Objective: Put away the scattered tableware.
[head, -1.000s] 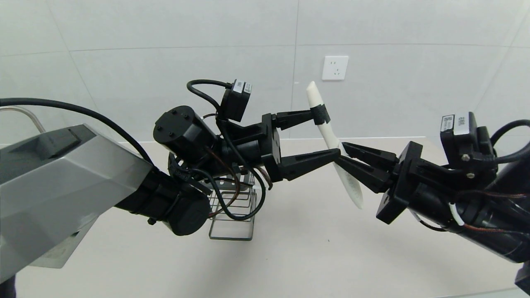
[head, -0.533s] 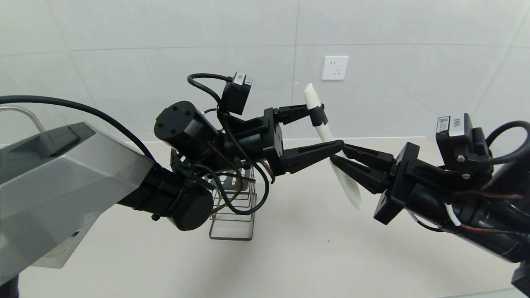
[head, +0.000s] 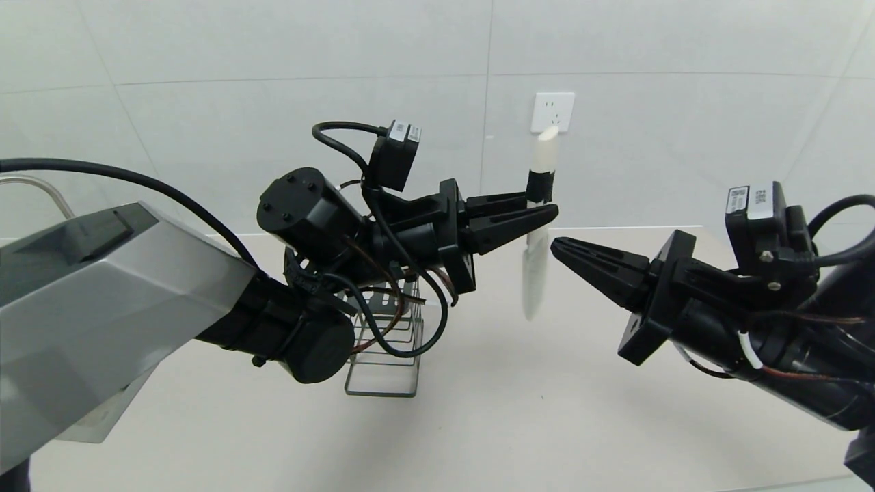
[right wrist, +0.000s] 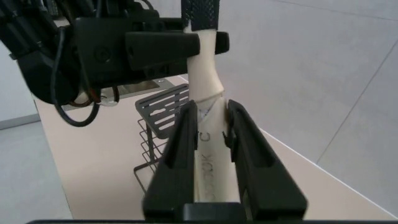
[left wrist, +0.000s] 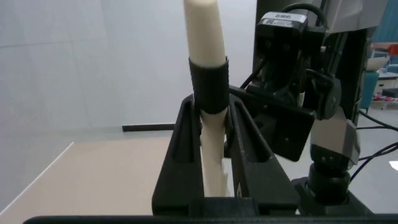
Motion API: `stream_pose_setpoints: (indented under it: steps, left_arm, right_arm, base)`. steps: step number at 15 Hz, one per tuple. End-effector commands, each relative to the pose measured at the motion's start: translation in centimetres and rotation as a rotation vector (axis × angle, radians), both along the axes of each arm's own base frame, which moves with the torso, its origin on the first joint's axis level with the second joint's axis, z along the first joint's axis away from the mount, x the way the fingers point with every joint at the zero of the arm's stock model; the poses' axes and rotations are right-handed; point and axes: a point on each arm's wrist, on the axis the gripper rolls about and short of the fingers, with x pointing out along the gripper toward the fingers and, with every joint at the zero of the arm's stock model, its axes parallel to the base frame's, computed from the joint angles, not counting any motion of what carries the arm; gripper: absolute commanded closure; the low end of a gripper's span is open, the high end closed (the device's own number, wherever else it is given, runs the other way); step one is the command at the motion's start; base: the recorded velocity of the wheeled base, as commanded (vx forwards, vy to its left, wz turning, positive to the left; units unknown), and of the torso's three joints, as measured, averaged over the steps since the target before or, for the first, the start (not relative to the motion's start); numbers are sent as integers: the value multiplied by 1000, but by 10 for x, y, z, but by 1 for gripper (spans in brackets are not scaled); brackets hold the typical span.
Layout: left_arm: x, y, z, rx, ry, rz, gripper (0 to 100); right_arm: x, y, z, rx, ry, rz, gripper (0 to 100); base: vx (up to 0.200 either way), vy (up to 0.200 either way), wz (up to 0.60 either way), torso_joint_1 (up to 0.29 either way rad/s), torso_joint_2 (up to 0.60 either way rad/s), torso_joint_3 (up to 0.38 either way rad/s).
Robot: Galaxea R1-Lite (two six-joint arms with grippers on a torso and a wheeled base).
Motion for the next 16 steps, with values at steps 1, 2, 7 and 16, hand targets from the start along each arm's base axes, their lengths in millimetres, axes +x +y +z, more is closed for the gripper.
stream_pose_setpoints:
  steps: [1, 2, 7, 16]
  left_arm:
    - [-2, 0, 3, -6, -6, -1, 100]
    - [-2, 0, 4, -14, -4, 10, 100]
    - [4, 4, 5, -58, 4, 116, 100]
    - [17, 30, 16, -164, -12, 399, 100]
  right_arm:
    - [-1, 0, -1, -10, -2, 15, 100]
    - [-1, 0, -1, -16, -8, 17, 0]
    - [-13, -16, 4, -8, -31, -15, 0]
    - [-86, -116, 3, -24, -185, -402, 0]
  base:
    - [0, 0, 0, 0, 0, 0]
    - [0, 0, 0, 0, 0, 0]
    - [0, 0, 0, 0, 0, 0]
    - [0, 0, 0, 0, 0, 0]
